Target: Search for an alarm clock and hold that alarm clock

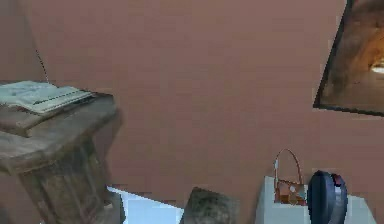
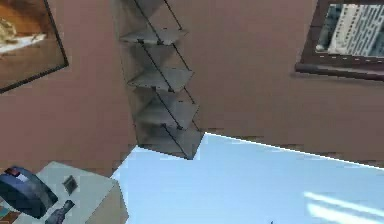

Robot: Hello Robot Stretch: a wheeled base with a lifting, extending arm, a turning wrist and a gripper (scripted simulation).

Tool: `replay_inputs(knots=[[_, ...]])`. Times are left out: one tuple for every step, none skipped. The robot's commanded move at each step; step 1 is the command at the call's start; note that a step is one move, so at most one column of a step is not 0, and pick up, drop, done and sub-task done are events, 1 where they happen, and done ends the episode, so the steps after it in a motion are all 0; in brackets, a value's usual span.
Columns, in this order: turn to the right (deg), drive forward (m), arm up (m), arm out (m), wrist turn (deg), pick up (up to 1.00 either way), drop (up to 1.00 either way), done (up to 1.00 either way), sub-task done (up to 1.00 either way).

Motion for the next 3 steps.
replay_inputs(knots=[[-42.0, 0.0, 0.0, 0.0, 0.0, 0.0, 0.0, 0.0, 0.0], [0.0, 0.0, 0.5, 0.0, 0.0, 0.0, 0.0, 0.0, 0.0], [0.0, 0.0, 0.24, 0.0, 0.0, 0.0, 0.0, 0.0, 0.0]])
